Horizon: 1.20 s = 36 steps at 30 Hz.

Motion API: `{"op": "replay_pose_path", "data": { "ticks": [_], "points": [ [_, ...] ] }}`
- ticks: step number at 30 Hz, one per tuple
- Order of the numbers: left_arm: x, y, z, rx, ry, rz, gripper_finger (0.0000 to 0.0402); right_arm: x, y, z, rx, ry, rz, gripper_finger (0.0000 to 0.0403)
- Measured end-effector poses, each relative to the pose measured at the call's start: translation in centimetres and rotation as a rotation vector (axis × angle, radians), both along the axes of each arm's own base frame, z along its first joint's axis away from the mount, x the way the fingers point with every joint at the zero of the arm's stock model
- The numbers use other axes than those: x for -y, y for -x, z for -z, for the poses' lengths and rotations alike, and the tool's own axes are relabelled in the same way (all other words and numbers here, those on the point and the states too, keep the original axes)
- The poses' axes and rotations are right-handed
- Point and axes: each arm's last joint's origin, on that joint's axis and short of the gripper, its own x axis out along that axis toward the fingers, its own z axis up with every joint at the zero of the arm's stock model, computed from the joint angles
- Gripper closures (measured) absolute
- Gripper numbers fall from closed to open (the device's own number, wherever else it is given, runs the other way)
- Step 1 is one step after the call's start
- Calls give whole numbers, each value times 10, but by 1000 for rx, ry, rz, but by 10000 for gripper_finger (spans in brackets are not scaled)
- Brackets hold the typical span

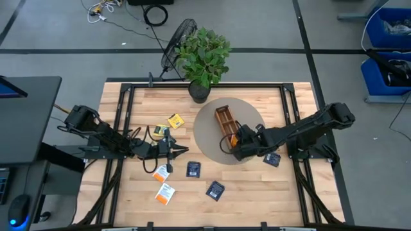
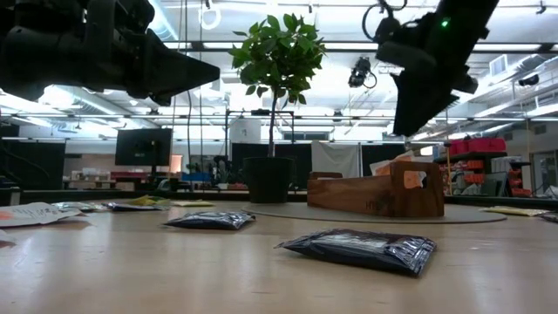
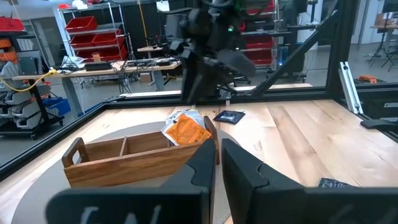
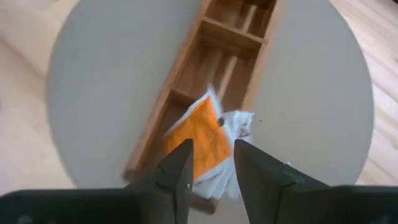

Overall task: Pick & Place Tea
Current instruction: Put the white tea bag into the bottom section of the wooden organizer

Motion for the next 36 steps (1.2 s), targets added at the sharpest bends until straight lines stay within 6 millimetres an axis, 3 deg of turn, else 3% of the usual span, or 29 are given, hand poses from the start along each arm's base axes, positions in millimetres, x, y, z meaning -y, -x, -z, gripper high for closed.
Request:
{"op": "replay_pose_path", "data": {
  "ticks": [15, 20, 25, 36],
  "points": [
    [0, 0, 0, 0, 1, 0, 369, 11, -2, 19, -61, -61, -8, 291],
    [0, 0, 0, 1, 1, 0, 369, 11, -4, 18, -43, -58, -17, 324],
    [0, 0, 0, 1, 0, 0, 369, 11, -6, 18, -33, -56, -33, 391],
    [0, 0, 0, -1, 0, 0, 369, 1, -2, 17, -4, -6, 2, 401]
  ]
}}
